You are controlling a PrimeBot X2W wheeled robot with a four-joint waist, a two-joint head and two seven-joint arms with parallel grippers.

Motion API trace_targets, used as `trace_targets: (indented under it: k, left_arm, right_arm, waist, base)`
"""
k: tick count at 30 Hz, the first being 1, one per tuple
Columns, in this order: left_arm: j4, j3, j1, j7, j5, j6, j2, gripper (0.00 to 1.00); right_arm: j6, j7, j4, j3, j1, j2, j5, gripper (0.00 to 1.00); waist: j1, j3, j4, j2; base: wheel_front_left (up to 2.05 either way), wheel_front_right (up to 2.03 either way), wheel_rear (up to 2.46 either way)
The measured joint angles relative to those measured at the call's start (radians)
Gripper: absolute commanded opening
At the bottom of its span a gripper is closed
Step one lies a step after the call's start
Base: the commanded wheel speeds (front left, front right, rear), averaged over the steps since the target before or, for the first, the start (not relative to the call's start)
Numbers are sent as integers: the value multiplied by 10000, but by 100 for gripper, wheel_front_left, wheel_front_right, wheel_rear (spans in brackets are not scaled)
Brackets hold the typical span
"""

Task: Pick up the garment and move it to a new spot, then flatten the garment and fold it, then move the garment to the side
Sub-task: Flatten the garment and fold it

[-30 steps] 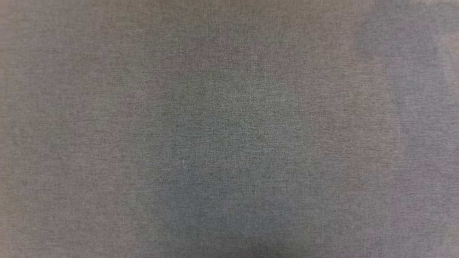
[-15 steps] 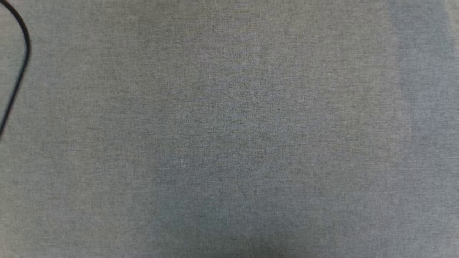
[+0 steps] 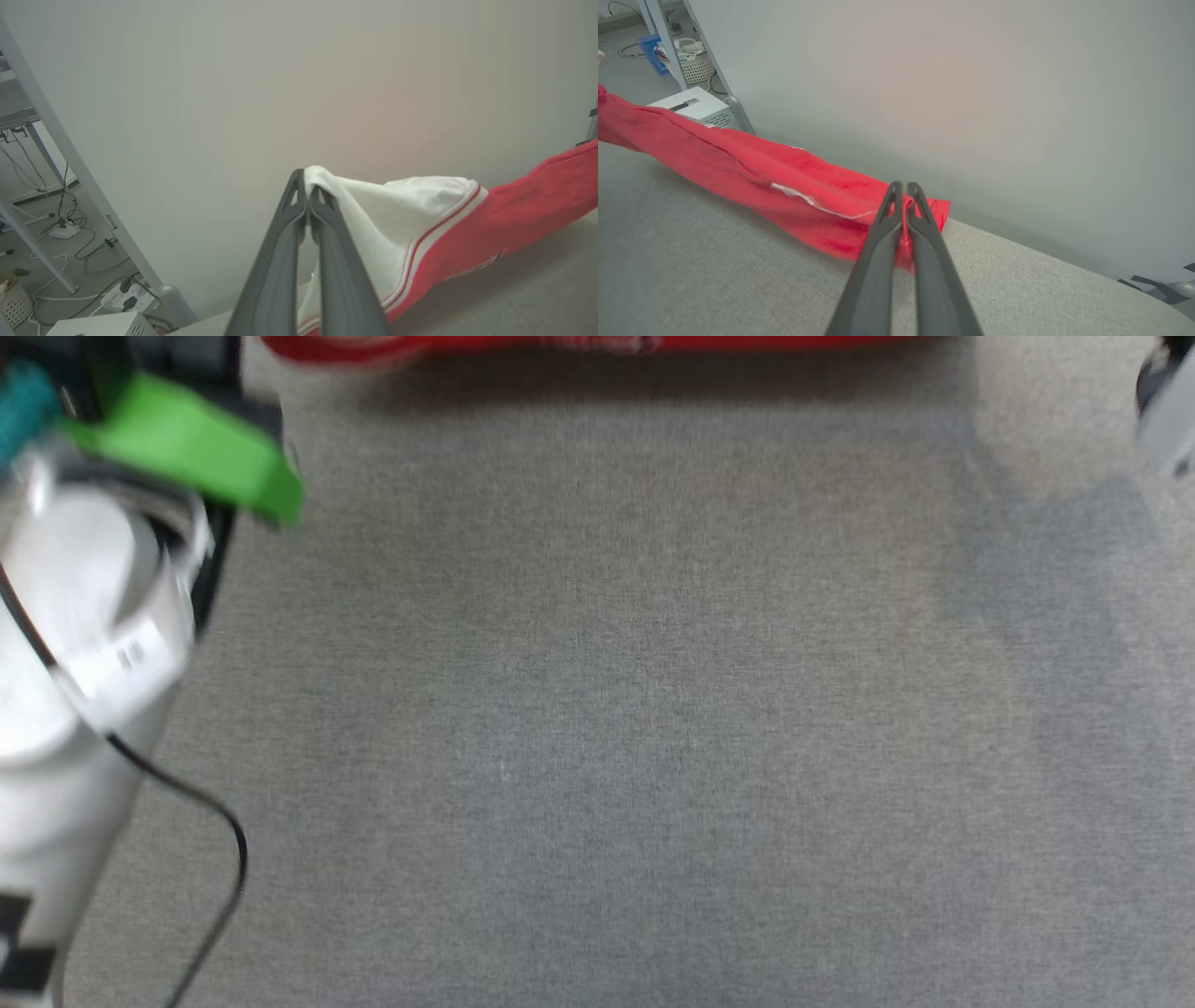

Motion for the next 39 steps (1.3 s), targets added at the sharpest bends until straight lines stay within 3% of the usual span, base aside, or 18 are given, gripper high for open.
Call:
trace_targets:
  k: [6,10,14,22,31,39]
  left_arm:
    - [-1536,-194,3589,230,-441,813,750,0]
    - [-2220,-343,5721,357,-871,1488,861,0]
    - [-2523,-579,7265,399,-1147,1837,941,0]
    - [-3116,-1024,9470,1058,-2196,2084,1039,0]
    - [-3269,-1739,11059,2142,-3450,1778,978,0]
    - [-3348,-1544,10651,1647,-2986,1764,1009,0]
  right_arm:
    - [0,-253,-857,596,2219,-826,364,0]
    - [0,-408,-1166,821,3824,-888,608,0]
    - [0,-642,-1266,807,5403,-940,805,0]
    - [0,-855,-1335,470,8136,-1097,1177,0]
    - [0,-58,-2184,-29,10248,-1490,1340,0]
    - [0,422,-2805,-1045,10635,-1503,1302,0]
  waist:
    - [0,-1044,49,0]
    - [-1,-1698,62,0]
    - [-1,-2294,85,0]
    - [-1,-3261,141,0]
    - [-1,-3819,-39,0]
    - [-1,-3675,-24,0]
  base:
    - [0,0,0]
    - [0,0,0]
    - [0,0,0]
    - [0,0,0]
    - [0,0,0]
    - [0,0,0]
